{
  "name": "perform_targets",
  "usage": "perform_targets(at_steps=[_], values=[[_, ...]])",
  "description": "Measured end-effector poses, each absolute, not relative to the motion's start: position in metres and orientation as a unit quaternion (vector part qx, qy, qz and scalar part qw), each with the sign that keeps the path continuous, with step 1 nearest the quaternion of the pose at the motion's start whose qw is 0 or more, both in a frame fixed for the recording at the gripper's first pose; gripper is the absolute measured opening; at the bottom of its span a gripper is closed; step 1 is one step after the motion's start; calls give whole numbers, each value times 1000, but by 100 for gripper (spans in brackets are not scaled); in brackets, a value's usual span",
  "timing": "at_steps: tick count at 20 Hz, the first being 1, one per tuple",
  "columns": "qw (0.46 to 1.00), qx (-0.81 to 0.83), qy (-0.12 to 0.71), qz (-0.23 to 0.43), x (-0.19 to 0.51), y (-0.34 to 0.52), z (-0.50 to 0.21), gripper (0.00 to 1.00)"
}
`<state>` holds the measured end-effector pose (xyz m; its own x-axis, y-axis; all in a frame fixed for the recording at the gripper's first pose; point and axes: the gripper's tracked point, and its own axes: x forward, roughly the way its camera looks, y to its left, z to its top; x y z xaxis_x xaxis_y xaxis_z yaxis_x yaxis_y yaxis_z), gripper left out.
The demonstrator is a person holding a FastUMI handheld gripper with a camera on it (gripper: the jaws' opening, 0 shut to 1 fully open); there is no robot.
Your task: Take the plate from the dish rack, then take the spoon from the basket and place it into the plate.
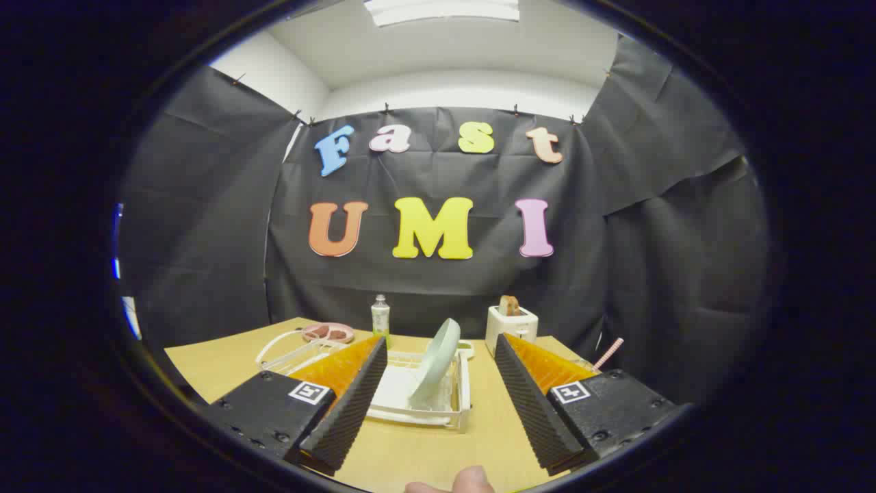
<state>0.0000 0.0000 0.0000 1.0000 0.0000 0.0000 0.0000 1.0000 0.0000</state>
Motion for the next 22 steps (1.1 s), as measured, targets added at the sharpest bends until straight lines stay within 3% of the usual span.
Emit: perform_targets(at_steps=[22], values=[[1000,2,6,-5,17,-20,22,100]])
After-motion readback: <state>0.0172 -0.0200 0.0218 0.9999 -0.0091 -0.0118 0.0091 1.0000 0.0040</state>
